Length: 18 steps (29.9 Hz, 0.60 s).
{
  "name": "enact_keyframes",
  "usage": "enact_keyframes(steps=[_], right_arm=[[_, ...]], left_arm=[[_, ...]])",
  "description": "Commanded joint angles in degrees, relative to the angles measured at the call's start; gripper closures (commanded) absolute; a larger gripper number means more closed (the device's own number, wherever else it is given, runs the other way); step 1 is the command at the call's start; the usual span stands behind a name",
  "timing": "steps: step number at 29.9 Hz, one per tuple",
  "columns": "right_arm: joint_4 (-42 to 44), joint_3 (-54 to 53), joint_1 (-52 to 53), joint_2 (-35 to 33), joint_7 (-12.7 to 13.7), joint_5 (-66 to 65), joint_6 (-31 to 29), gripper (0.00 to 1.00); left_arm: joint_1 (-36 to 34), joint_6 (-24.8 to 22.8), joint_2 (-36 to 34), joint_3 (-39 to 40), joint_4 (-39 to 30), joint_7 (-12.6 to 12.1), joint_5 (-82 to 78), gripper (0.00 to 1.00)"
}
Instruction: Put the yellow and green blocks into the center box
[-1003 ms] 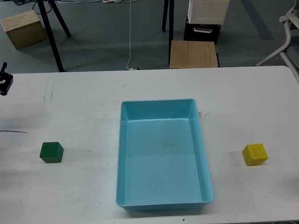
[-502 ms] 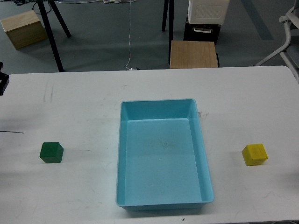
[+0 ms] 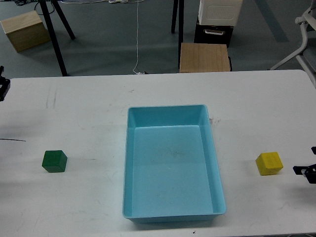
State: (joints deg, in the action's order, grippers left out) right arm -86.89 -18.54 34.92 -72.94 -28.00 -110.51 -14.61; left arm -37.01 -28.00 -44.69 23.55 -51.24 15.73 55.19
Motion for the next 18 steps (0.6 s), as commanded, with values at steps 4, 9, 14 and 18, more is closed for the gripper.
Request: enact_keyframes(steps=[4,9,14,18], right_arm=[[5.1,-0.6,0.6,4.8,0.0,6.7,0.6,0.01],[5.7,-0.6,0.5,4.9,0.0,21.2,0.3,0.01],[5.1,-0.4,1.4,4.8,0.0,23.3,-1.5,0.01],[5.2,-0.3,0.7,4.5,0.0,22.9,-1.5,0.01]], left_arm=[[0.1,0.0,0.2,-0.1,0.0,-0.1,0.0,0.0],[0.0,0.0,0.1,0.0,0.0,-0.1,0.0,0.0],[0.0,0.0,0.3,0.0,0.0,-0.1,-0.1,0.0],[0.0,0.0,0.3,-0.1,0.1,-0.3,-0.1,0.0]])
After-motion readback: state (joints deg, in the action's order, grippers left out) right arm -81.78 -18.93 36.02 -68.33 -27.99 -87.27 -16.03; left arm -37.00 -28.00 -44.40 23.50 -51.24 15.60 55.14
